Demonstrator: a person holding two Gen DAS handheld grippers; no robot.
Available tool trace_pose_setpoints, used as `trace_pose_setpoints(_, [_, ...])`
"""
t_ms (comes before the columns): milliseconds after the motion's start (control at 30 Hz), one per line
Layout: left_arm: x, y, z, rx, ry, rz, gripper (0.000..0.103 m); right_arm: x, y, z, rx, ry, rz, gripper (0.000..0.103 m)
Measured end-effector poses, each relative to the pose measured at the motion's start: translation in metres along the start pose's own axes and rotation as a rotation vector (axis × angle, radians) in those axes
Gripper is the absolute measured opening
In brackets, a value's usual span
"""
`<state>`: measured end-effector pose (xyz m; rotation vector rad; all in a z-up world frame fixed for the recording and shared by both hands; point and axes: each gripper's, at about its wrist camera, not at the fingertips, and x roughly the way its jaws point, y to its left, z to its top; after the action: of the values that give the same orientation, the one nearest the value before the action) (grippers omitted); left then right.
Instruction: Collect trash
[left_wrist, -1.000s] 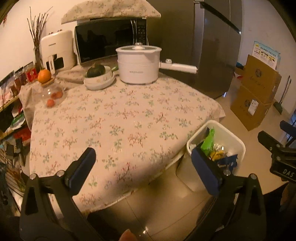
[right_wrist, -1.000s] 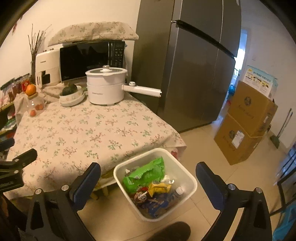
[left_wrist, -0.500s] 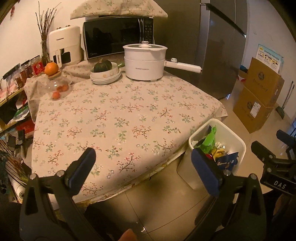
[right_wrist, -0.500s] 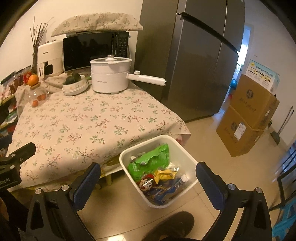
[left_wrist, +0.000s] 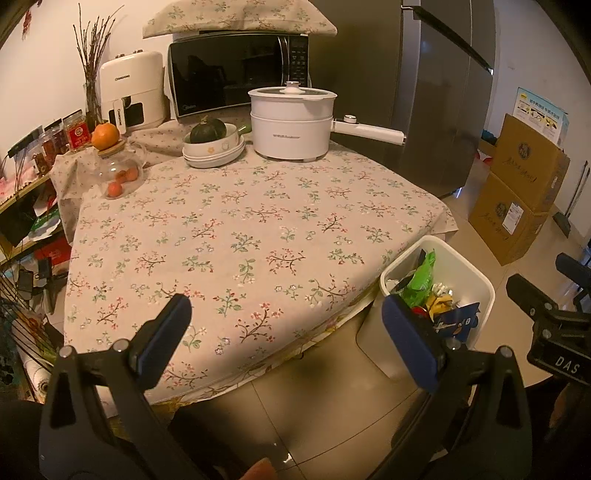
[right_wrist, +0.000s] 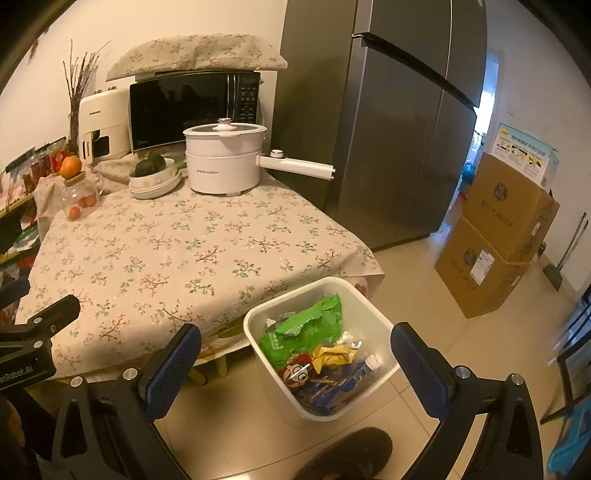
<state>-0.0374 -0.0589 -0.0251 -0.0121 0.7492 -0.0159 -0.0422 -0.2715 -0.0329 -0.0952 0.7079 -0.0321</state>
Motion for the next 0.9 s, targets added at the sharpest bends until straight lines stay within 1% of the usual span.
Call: trace_pose_setpoints(900, [0.0069, 0.0022, -0.0029, -0.017, 0.017, -0.005, 0.102, 0.0023, 0.003, -0.0012, 0.005, 0.0, 0.009, 0.103])
